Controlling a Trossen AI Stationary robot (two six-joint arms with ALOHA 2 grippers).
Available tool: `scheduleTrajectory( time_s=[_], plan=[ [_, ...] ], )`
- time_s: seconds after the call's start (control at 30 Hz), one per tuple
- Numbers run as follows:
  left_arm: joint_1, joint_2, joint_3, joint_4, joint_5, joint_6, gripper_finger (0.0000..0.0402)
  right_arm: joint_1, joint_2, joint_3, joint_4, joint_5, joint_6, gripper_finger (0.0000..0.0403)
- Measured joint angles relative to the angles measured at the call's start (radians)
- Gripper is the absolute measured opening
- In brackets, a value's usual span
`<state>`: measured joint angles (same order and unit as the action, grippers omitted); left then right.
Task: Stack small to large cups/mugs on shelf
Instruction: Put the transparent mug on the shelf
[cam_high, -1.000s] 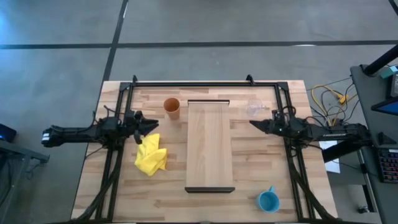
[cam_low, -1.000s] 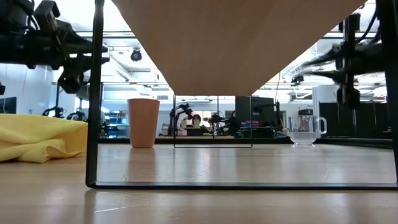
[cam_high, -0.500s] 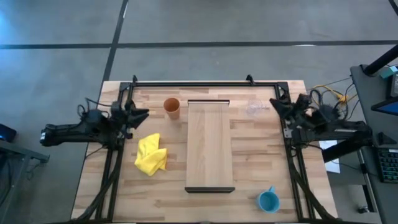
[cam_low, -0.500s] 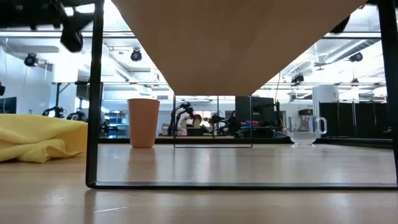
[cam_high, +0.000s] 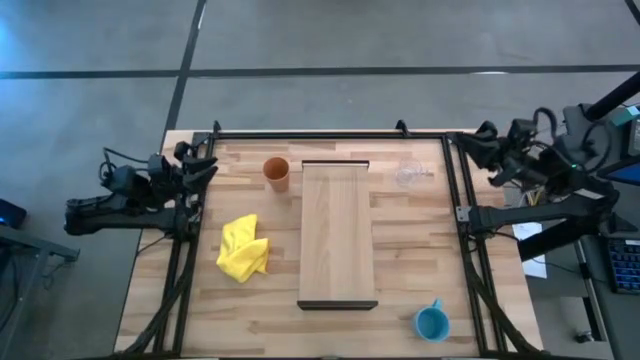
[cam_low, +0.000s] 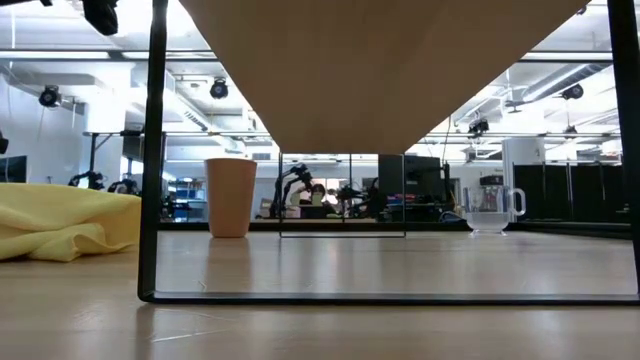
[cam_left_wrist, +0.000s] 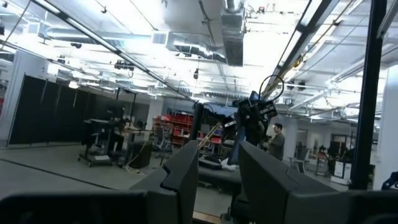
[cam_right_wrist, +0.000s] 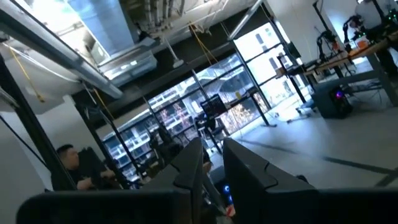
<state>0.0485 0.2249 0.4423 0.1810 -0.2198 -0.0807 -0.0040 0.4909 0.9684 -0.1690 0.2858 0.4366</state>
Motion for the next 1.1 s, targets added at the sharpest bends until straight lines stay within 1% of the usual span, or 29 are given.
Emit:
scheduleTrajectory(
  time_s=[0.23, 1.1],
  plan=[
    [0.0, -0.004, -0.019, -0.004, -0.001, -0.018, 0.0102, 0.0, 0.076, 0.117, -0.018, 0.002, -0.043, 0.0059],
    [0.0, -0.005, -0.026, -0.003, -0.001, -0.021, 0.0102, -0.001, 0.324, 0.479, -0.007, 0.012, -0.044, 0.0059]
  ],
)
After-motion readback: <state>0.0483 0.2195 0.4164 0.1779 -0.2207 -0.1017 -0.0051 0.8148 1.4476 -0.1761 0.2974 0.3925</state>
